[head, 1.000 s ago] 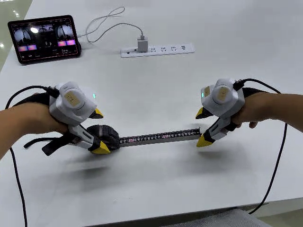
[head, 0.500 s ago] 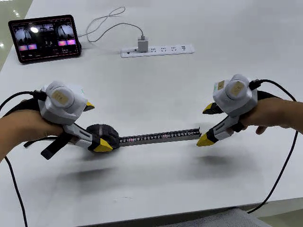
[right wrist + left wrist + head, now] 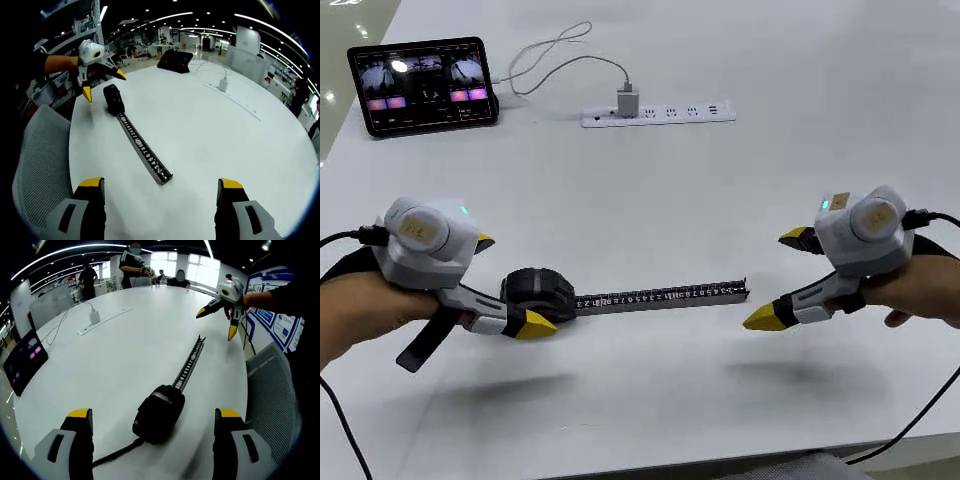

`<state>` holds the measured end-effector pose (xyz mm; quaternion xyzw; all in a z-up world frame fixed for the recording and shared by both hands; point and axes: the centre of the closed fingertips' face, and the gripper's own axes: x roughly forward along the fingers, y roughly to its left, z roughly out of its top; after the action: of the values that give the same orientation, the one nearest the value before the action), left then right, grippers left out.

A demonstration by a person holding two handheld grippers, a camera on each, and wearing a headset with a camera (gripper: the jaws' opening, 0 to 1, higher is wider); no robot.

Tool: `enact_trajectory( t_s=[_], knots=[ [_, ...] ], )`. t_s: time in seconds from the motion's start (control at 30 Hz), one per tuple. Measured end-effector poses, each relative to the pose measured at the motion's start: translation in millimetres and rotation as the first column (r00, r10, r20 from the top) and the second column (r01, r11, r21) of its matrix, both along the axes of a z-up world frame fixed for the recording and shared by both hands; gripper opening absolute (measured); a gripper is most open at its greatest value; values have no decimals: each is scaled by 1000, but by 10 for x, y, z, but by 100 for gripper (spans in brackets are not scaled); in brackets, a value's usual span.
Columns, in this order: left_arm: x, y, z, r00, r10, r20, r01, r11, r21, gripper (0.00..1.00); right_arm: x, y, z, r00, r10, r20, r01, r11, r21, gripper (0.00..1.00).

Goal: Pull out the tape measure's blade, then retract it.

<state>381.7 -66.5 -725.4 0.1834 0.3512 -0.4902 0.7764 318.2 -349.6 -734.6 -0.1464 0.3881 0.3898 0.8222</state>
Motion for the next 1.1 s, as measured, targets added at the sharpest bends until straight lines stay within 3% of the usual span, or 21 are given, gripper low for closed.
enact_trajectory(
  t_s=[0.07, 0.13, 0.2, 0.27, 0.37, 0.47, 0.53, 0.57, 0.6, 0.67, 0.73, 0.77, 0.83, 1.0, 1.1],
  knots=[
    [41, 47, 44, 998, 43, 37, -43, 999, -23, 99, -12, -42, 18, 999, -36, 14, 36, 999, 13, 93],
    [59, 68, 114, 995, 83, 57, -78, 994, -80, 99, -50, -70, 20, 998, -50, 22, 50, 999, 20, 94],
    [26, 157, 105, 994, 89, 58, -84, 994, -71, 99, -103, -96, 11, 998, -51, 32, 51, 999, 12, 97],
    [30, 189, 143, 991, 106, 83, -98, 991, -96, 99, -136, -96, 33, 997, -55, 48, 54, 998, 22, 99],
    [-15, 282, 141, 987, 136, 85, -127, 987, -99, 99, -133, -127, 105, 991, -94, 92, 90, 995, 51, 99],
    [-57, 342, 118, 983, 167, 74, -158, 981, -111, 99, -169, -149, 137, 988, -111, 102, 104, 992, 69, 99],
    [-66, 385, 150, 977, 188, 105, -174, 976, -129, 99, -195, -187, 146, 986, -128, 111, 120, 990, 74, 99],
    [-77, 410, 146, 975, 195, 108, -181, 975, -128, 99, -203, -205, 160, 983, -132, 126, 124, 990, 72, 99],
    [-79, 451, 135, 971, 210, 119, -195, 973, -124, 99, -166, -258, 216, 971, -139, 196, 131, 990, 57, 99],
    [-96, 497, 134, 965, 221, 141, -204, 971, -121, 99, -240, -280, 204, 972, -146, 185, 139, 989, 52, 99],
    [-144, 545, 98, 964, 225, 143, -210, 971, -110, 99, -274, -337, 194, 967, -165, 194, 160, 986, 39, 99],
    [-170, 576, 77, 963, 227, 147, -213, 971, -106, 99, -283, -338, 229, 962, -176, 209, 168, 984, 56, 99],
    [-204, 614, 57, 961, 234, 146, -220, 970, -107, 99, -304, -378, 243, 956, -200, 213, 189, 980, 68, 99],
    [-280, 680, 59, 956, 256, 145, -239, 963, -125, 99, -468, -452, 214, 958, -210, 193, 201, 977, 67, 99],
    [-346, 715, 0, 960, 244, 136, -231, 967, -108, 99, -580, -502, 196, 959, -222, 178, 213, 975, 70, 99]
  ],
)
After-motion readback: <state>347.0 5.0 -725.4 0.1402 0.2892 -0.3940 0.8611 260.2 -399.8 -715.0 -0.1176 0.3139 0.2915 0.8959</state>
